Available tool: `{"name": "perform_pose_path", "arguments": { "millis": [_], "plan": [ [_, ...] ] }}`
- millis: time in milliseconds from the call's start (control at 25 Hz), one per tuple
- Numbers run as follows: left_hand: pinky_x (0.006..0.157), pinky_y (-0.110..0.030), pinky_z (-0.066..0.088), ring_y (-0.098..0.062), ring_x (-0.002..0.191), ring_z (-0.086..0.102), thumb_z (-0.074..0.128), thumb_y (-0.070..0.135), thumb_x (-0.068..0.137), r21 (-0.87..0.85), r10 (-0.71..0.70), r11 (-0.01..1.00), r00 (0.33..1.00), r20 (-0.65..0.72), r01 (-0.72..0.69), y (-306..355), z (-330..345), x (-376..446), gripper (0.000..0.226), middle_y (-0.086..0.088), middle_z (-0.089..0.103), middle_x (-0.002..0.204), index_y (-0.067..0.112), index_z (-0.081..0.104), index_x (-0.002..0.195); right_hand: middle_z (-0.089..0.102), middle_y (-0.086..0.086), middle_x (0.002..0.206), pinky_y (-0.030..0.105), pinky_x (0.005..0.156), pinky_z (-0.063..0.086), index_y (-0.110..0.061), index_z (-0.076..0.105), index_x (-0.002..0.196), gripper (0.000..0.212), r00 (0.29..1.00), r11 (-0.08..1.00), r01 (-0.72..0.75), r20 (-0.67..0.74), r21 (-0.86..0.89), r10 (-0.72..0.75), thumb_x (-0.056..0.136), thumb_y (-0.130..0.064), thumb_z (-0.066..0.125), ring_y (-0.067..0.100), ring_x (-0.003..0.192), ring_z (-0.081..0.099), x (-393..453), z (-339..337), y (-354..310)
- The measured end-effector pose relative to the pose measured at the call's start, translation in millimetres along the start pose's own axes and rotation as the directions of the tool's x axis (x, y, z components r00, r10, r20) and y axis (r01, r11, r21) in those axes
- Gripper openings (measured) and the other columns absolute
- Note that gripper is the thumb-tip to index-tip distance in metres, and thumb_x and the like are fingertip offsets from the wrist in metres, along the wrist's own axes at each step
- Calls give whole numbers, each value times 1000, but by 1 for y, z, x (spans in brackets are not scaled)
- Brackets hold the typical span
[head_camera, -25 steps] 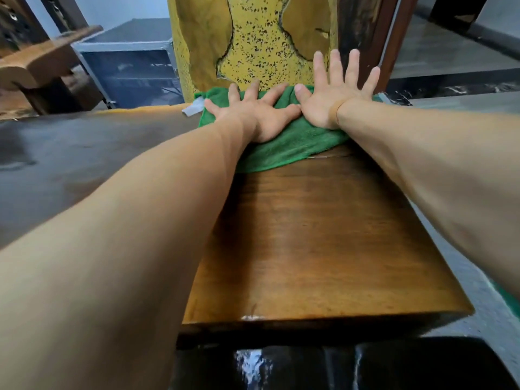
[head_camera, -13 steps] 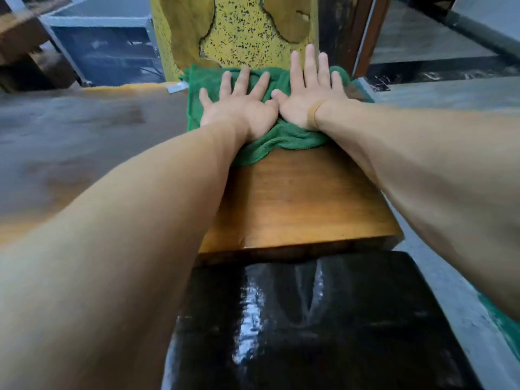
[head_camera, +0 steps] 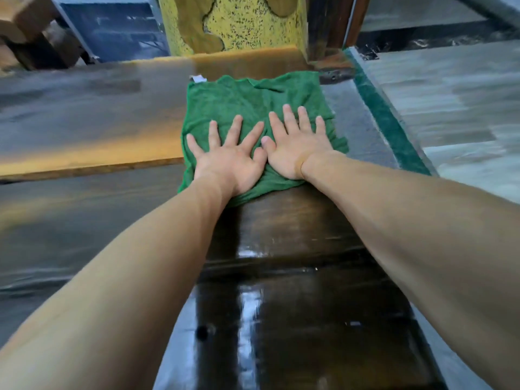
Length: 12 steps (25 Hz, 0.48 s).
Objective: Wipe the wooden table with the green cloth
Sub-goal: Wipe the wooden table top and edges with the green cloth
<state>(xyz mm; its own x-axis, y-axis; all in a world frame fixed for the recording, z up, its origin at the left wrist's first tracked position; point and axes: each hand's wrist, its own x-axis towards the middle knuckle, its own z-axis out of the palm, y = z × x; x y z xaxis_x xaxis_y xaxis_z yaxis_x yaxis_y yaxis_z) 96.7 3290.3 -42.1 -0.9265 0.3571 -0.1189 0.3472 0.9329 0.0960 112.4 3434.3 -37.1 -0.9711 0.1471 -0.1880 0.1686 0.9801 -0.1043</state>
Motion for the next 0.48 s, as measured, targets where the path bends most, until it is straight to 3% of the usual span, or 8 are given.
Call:
{"name": "perform_pose_path", "arguments": {
  "millis": [320,480],
  "plan": [
    [114,-72,-7,-35,154,-11,14,54,101,9,29,1000,998,-53,-28,-1,23,-122,58,9,-9,169,49,-1,157,-17,-7,165,62,117,-11,-31,-7,158,62,1000,1000,-4,0,-13,4,102,-53,11,29,151,-19,-124,28,-25],
    [113,-72,-10,-35,153,-14,16,53,101,1,28,1000,1000,-2,-28,1,25,-172,60,8,-12,169,48,-3,157,-18,-7,165,64,116,-10,-33,-6,158,64,999,999,-42,-4,-14,42,101,-56,12,29,151,-19,-175,38,-33]
  ]
}}
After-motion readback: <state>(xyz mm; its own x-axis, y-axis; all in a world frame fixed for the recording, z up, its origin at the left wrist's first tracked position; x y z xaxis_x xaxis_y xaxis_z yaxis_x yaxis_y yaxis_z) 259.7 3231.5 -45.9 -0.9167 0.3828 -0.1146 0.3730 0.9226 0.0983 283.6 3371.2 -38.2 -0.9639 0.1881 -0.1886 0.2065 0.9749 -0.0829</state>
